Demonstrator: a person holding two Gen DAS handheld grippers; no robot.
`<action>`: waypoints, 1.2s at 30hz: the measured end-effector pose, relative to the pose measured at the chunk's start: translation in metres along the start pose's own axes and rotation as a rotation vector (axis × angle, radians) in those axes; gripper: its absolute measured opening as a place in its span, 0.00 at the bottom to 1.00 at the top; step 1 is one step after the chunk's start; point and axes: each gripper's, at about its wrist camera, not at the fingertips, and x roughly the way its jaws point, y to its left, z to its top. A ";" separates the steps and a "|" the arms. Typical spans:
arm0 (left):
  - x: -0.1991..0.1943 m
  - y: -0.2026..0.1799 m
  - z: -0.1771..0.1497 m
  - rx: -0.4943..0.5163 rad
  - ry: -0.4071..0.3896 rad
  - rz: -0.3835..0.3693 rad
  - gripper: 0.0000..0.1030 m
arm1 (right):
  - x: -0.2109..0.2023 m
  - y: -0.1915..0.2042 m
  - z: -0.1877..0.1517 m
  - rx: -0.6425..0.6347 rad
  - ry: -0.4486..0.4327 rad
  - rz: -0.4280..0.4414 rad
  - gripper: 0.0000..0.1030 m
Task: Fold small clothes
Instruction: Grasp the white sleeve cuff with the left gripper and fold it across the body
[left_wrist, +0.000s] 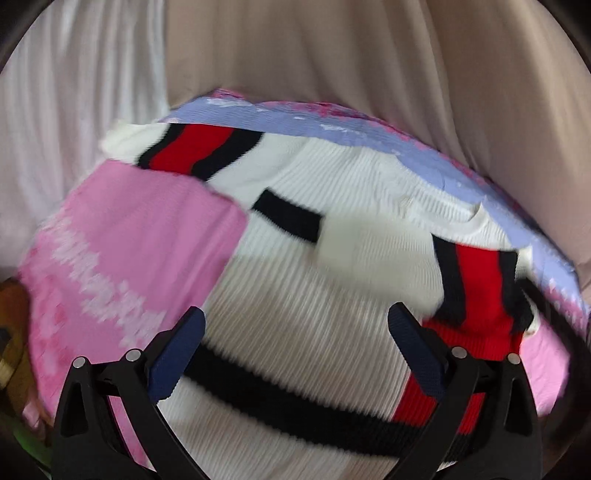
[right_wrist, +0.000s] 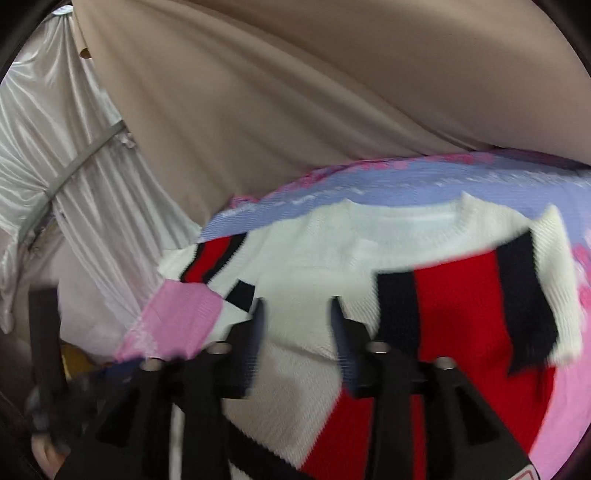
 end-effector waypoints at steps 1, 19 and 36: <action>0.011 -0.004 0.008 0.008 0.011 -0.032 0.94 | -0.010 -0.005 -0.014 0.007 0.025 -0.045 0.48; 0.104 -0.036 0.089 -0.040 0.117 -0.313 0.10 | -0.075 -0.047 -0.112 0.306 0.139 -0.351 0.51; 0.159 -0.025 0.116 0.130 0.097 -0.148 0.15 | -0.021 -0.086 -0.040 0.220 0.083 -0.377 0.29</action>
